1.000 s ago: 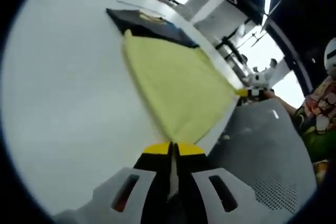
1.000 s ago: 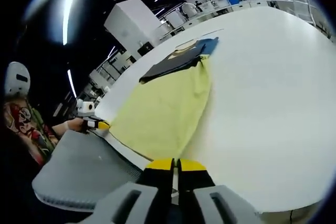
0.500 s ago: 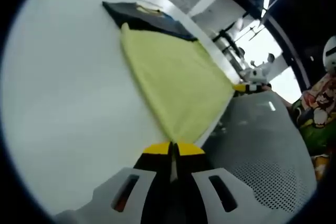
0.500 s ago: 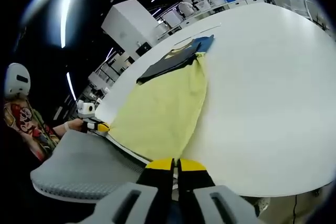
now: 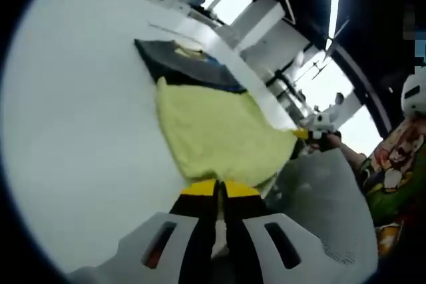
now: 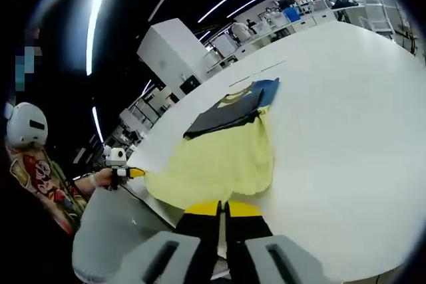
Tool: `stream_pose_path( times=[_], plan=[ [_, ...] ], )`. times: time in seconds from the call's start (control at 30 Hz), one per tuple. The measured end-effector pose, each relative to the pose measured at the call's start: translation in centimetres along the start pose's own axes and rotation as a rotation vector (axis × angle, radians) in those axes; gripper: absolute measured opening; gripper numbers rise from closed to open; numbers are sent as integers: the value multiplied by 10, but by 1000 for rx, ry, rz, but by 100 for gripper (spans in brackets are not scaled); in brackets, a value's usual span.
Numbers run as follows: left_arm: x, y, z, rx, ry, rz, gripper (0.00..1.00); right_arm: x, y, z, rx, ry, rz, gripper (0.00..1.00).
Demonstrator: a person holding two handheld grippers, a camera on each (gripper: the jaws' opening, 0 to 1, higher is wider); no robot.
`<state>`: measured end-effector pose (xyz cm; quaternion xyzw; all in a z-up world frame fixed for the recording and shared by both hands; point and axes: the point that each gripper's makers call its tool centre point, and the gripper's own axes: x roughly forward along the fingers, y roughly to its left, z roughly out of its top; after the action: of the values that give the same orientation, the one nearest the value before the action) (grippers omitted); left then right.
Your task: Fold the garment on the visible template until the final outline fits inside the template.
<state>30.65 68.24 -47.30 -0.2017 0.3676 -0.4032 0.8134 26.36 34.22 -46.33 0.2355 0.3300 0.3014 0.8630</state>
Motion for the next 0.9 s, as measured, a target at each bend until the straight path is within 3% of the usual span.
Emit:
stream_pose_path(
  times=[0.1,0.2,0.4,0.6,0.7,0.9],
  plan=[
    [1,-6,30,24,-68,2,0,6,1,28,-21,-45,15,0],
    [3,-7,49,46,-104,7,0,10,2,57,-43,-102,32,0],
    [12,4,101,78,-208,13,0,20,-3,119,-79,-207,71,0],
    [19,18,149,98,-283,19,0,39,-17,173,-132,-252,83,0],
    [23,25,166,155,-278,65,0,50,-26,189,-139,-258,78,0],
    [37,40,193,169,-295,92,0,73,-35,208,-137,-274,59,0]
  ],
)
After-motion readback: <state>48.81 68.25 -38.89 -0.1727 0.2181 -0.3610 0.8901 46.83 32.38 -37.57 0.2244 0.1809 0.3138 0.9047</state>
